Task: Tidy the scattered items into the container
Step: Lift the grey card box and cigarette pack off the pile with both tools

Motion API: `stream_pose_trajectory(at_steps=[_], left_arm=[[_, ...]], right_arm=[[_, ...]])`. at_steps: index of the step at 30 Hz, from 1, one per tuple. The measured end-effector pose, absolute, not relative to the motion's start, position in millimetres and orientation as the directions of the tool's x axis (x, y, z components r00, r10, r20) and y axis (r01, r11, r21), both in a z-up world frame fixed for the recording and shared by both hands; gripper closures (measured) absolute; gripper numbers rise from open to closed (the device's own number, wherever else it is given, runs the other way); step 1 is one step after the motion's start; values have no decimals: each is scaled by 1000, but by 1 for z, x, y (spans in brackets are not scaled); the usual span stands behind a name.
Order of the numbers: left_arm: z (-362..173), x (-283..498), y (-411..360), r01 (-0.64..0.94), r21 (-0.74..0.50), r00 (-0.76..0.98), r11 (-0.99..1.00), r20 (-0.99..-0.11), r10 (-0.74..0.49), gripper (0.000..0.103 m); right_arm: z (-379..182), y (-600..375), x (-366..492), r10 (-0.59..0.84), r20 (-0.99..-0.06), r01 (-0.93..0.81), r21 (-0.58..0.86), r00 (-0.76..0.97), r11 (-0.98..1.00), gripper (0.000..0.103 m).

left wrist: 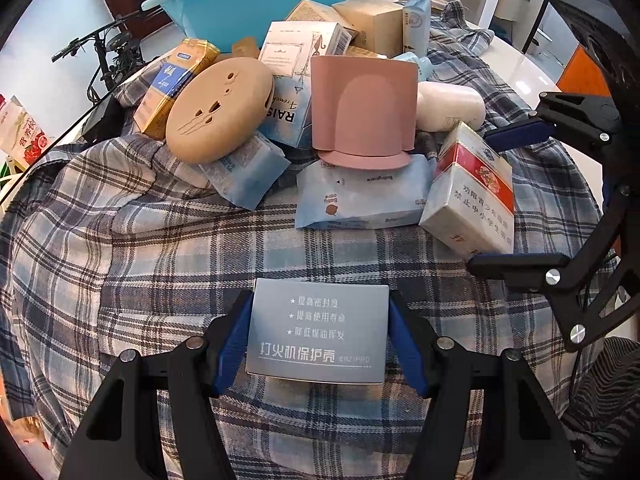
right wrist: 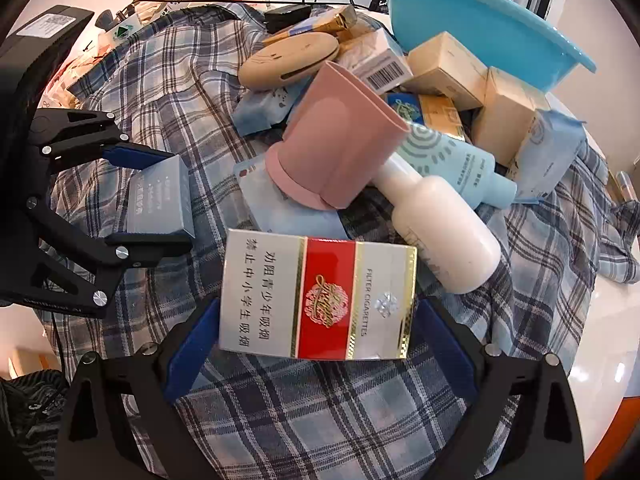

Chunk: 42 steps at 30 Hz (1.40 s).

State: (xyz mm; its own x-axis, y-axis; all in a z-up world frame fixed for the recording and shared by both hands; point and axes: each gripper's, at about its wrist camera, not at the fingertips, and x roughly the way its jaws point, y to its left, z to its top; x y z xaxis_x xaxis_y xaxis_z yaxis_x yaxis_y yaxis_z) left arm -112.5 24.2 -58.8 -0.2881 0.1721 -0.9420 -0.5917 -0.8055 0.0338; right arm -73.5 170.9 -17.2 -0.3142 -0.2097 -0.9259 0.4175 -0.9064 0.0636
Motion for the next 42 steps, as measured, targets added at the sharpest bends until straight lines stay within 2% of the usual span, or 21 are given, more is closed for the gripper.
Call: stream_pose_trajectory(at_steps=[8, 10, 23, 42], left_arm=[[-55, -112, 27, -596, 35, -294, -803, -940, 176, 36], [-54, -111, 28, -598, 39, -296, -801, -939, 176, 36], [-35, -111, 41, -617, 64, -331, -784, -926, 184, 36], [-27, -114, 64, -643, 99, -340, -759, -925, 167, 36]], right_arm=[[-19, 181, -71, -277, -921, 415, 146, -274, -898, 7], [-15, 183, -68, -278, -911, 421, 133, -305, -897, 15], [27, 202, -62, -285, -870, 447, 85, -403, -891, 15], [31, 213, -65, -283, -871, 449, 82, -401, -890, 15]])
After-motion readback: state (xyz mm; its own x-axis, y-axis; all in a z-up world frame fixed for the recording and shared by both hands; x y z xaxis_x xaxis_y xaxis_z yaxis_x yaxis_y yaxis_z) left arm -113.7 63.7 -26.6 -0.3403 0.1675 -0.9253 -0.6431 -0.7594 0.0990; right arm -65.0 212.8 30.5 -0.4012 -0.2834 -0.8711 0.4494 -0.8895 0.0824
